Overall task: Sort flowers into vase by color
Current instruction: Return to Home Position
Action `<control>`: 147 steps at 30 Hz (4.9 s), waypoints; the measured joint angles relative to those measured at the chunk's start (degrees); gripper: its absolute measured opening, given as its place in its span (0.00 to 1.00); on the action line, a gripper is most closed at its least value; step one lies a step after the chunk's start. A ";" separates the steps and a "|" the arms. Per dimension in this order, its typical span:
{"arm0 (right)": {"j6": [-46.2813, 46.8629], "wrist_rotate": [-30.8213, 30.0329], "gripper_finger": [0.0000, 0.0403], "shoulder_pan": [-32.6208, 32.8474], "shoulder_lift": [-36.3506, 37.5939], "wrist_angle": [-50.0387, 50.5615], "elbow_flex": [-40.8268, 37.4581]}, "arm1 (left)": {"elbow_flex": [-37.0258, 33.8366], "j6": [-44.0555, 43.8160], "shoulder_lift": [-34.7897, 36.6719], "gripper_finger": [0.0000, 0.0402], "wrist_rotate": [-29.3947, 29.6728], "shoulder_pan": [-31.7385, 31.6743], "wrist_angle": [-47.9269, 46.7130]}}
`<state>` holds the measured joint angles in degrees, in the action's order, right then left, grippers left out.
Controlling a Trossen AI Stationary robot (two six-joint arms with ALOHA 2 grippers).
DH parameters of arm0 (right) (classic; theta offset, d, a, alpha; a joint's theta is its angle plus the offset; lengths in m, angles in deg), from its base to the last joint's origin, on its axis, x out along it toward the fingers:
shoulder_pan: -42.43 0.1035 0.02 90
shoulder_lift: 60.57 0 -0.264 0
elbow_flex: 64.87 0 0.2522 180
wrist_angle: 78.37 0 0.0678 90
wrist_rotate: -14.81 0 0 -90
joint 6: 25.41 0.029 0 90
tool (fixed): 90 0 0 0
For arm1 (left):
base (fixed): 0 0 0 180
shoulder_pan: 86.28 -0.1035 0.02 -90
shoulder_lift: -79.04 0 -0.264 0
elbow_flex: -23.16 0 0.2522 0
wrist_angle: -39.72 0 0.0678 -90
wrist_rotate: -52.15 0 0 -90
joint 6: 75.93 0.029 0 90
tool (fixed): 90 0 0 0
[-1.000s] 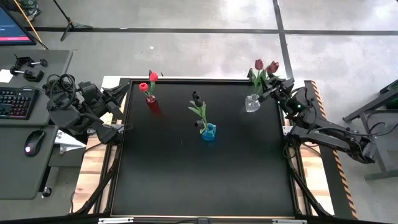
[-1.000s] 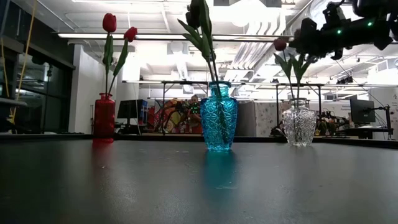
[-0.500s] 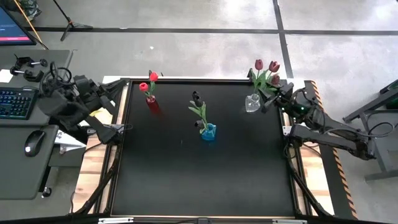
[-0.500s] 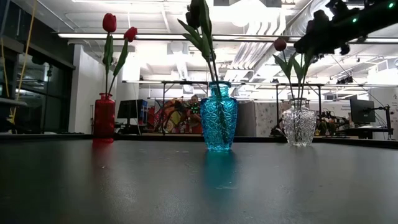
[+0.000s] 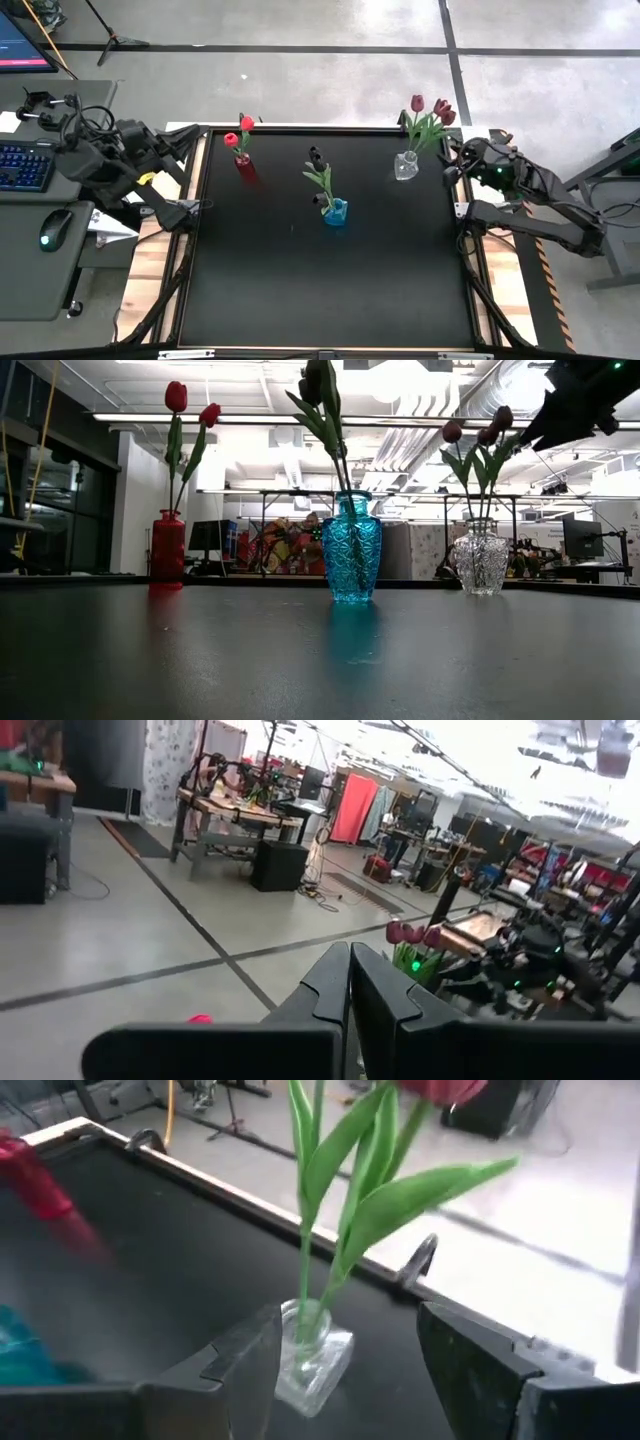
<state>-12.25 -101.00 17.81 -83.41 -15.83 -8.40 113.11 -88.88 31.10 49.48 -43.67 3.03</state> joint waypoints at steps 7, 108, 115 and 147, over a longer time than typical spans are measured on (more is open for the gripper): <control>11.35 11.60 0.56 -0.02 -0.03 7.63 0.91 | -0.16 -0.05 0.04 0.00 -5.41 0.00 -8.83; 19.88 35.26 0.00 26.36 17.63 -50.71 -42.08 | -75.41 -7.88 47.37 0.00 -58.23 -33.66 33.00; 19.88 35.26 0.00 26.36 17.63 -50.71 -42.08 | -75.41 -7.87 47.37 0.00 -58.23 -33.66 33.01; 19.88 35.22 0.00 26.36 17.63 -50.68 -42.06 | -75.41 -7.87 47.37 0.00 -58.23 -33.66 33.00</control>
<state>7.63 -65.78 44.17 -65.78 -66.51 -50.46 37.70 -96.75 78.46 -8.74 -77.33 36.03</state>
